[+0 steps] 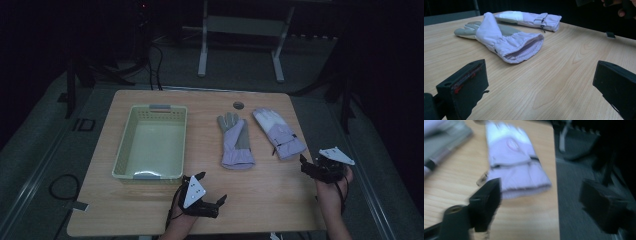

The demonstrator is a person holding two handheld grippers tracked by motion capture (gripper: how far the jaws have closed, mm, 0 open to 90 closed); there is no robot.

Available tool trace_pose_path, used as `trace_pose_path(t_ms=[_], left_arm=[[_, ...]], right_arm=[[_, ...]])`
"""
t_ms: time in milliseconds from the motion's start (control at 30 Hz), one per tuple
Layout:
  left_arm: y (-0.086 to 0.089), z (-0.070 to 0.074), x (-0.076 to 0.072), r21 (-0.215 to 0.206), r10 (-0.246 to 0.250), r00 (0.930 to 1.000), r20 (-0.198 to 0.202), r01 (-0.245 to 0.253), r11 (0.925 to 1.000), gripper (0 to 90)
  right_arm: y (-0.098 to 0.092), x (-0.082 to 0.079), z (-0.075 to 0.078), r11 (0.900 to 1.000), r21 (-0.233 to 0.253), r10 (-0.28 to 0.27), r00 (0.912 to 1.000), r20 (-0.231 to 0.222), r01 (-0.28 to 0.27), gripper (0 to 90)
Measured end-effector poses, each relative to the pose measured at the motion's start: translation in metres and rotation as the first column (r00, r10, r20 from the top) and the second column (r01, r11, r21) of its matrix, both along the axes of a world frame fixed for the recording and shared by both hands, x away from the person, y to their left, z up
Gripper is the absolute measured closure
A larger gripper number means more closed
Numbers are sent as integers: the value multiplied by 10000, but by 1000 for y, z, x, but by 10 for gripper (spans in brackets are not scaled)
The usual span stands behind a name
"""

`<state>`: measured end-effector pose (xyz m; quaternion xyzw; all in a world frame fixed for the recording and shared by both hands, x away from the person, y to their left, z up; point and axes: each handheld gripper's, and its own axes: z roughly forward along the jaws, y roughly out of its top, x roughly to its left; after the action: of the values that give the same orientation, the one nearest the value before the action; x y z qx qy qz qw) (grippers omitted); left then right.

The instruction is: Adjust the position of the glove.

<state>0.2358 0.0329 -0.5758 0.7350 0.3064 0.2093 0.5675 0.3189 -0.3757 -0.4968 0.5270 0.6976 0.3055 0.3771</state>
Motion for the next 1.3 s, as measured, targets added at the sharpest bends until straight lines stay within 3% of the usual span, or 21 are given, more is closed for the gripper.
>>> trace_pose_path(t_ms=[67, 167, 267, 367, 467, 567, 833, 933, 1300], left_arm=[[0, 0, 0, -24, -8, 10000, -10, 8, 10000, 1], [0, 0, 0, -26, -6, 10000, -34, 6, 10000, 1], [0, 0, 0, -25, -9, 10000, -31, 9, 10000, 1], [0, 0, 0, -49, 1, 10000, -22, -1, 10000, 1], [0, 0, 0, -35, -9, 10000, -21, 9, 10000, 0], [0, 0, 0, -24, -18, 10000, -5, 18, 10000, 0], [1, 0, 1, -95, -33, 10000, -72, 32, 9999, 1], [1, 0, 1, -91, -42, 10000, -64, 41, 9999, 1], [1, 0, 1, -105, -62, 9999, -86, 61, 9999, 0]], right_arm=[[-1, 4, 2, 9981, 613, 128, 9994, -323, -108, 202], [1, 8, 7, 9892, 1329, 666, 9973, -310, -619, 202], [7, 14, 12, 9844, 1564, 905, 9944, -542, -811, 170], [16, 21, 19, 9824, 1737, 789, 9953, -555, -682, 117], [24, 26, 28, 9681, 2272, 1179, 9921, -423, -1053, 109], [33, 32, 37, 9669, 2226, 1379, 9894, -460, -1244, 109], [55, 51, 60, 9503, 2613, 1870, 9814, -433, -1696, 109], [66, 57, 66, 9512, 2491, 1966, 9799, -343, -1822, 109], [99, 84, 72, 9306, 2731, 2709, 9603, -667, -2436, 113]])
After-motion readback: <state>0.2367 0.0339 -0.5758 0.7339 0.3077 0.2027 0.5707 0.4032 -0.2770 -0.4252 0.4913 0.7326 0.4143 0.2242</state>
